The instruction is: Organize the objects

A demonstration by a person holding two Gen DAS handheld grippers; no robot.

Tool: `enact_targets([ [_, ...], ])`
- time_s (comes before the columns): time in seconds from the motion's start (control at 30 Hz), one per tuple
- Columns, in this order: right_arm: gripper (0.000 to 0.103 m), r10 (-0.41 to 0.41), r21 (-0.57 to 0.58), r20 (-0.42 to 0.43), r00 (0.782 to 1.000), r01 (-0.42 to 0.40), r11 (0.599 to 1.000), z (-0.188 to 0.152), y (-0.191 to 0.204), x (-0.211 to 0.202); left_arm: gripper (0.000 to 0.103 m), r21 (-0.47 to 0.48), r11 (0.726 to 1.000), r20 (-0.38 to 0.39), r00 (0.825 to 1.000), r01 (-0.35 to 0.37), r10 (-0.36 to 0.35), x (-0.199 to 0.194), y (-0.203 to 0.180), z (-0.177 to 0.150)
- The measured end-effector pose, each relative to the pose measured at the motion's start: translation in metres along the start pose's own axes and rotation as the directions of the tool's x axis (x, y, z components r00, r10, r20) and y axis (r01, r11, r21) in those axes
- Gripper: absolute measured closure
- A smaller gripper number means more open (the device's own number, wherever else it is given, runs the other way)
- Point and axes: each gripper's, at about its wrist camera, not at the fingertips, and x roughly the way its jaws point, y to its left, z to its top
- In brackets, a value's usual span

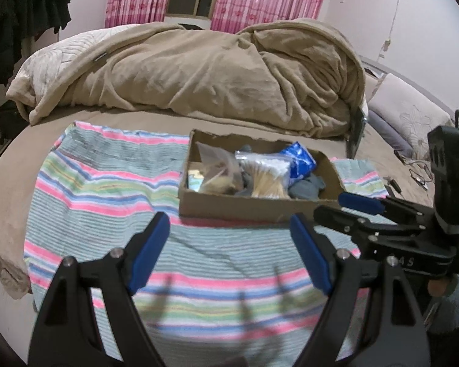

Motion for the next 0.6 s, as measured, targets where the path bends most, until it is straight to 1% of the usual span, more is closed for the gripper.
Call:
enact_targets([
  [0.43,0.039,-0.026,0.009,0.045,0.999,0.025,1.000,-0.035,0.010,-0.047,0.021,0.025,1.000,0.001,1.000,-0.005,0.005,-0.034,-0.017,-0.030],
  [0.6,0.032,-0.039,0.009,0.075,0.996,0.038,0.999,-0.051,0.017,-0.069,0.021,0.029,0.999,0.006,1.000,-0.023,0.023,-0.051,-0.023,-0.042],
])
